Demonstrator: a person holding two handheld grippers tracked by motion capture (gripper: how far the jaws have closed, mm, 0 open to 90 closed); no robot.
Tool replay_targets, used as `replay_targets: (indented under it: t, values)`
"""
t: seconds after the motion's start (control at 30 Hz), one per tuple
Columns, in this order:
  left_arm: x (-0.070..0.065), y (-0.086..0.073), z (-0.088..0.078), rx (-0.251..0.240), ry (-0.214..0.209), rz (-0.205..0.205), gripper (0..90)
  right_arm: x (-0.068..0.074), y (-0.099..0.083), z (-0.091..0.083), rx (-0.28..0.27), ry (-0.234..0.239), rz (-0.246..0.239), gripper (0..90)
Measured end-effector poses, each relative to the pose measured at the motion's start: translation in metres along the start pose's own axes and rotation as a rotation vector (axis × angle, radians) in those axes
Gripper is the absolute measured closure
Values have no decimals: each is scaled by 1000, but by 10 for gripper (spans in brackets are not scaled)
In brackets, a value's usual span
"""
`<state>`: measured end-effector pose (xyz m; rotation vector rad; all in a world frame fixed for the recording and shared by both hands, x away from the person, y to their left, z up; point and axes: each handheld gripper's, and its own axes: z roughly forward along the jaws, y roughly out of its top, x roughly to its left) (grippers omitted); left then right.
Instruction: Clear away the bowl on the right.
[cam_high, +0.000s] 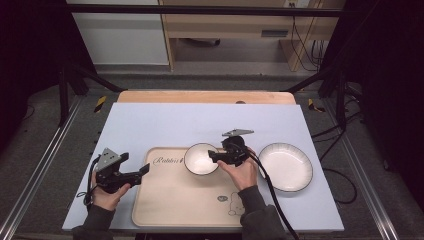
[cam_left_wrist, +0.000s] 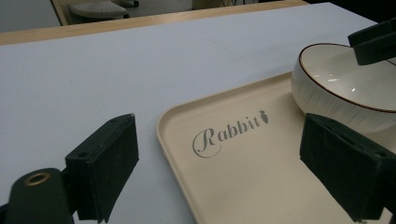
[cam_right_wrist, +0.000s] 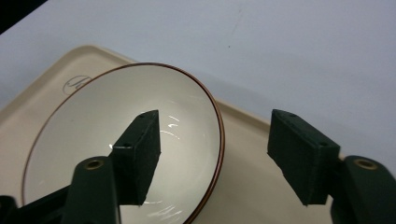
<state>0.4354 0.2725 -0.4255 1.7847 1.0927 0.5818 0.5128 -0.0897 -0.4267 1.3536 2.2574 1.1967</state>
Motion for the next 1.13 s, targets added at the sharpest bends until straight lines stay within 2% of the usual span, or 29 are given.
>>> replay_targets:
  t: [0.27,0.4,0.43,0.47,0.57,0.77,1.0,1.13]
  values:
    - [1,0,-1,-6,2,-3,110,-2,3,-33,-89,-7,-47,180]
    - [1,0,-1,-8,3,-8,110,-7,-3,-51,-165,-1,-65,161]
    - [1,0,-1,-8,3,-8,110,-7,-3,-51,-165,-1,-65,161]
    - [2,0,-2,-9,3,-10,109,-10,-8,-62,-203,-11,-74,158]
    - [2,0,-2,-11,4,-13,109,-17,-17,-75,-254,-9,-70,151]
    - [2,0,-2,-9,4,-11,109,-28,-34,-89,-286,-15,-66,137]
    - [4,-3,0,1,8,-15,108,-39,-53,-98,-291,-54,-73,129]
    - [5,-4,1,7,13,-18,113,-42,-58,-101,-289,-58,-71,129]
